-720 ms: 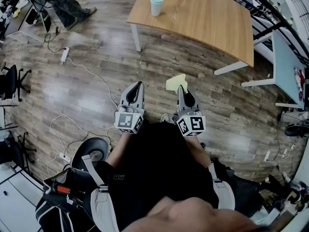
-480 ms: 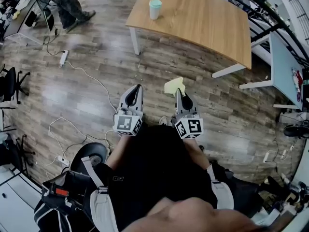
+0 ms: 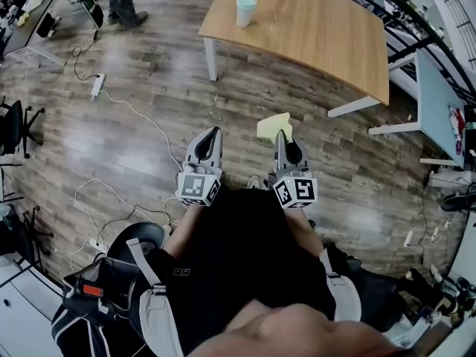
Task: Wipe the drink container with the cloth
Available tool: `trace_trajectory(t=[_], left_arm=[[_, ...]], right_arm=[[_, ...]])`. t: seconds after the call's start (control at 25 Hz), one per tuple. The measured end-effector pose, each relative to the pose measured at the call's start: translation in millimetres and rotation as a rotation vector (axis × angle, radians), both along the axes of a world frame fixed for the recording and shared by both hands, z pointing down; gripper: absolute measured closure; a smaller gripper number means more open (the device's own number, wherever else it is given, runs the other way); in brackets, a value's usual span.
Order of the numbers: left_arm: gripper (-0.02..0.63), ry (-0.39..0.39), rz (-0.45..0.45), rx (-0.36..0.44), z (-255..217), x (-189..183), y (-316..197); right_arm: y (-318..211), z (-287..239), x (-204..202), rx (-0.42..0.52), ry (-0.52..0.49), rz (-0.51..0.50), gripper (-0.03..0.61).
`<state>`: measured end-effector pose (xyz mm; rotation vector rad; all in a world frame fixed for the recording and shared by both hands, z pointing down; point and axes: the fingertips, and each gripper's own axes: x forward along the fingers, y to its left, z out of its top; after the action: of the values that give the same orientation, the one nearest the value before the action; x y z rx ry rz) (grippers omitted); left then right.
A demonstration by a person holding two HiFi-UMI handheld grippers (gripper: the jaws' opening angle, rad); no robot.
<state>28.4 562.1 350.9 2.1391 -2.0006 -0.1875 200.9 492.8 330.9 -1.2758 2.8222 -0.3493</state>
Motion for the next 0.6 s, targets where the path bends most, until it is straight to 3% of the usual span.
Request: trace_trajectory(t=[0.4,0.6], left_arm=[[0.588,-0.003,0.094,-0.019,18.6,-17.8,15.1],[0.588,0.032,0.109,-0.025,28.7,-32.8,15.8]], right_arm=[[21.6,2.4,-16.4,0.017,0.007,0.054,0.535],[26.3,11.0,-33.3,0.006,0.029,0.050,0.535]])
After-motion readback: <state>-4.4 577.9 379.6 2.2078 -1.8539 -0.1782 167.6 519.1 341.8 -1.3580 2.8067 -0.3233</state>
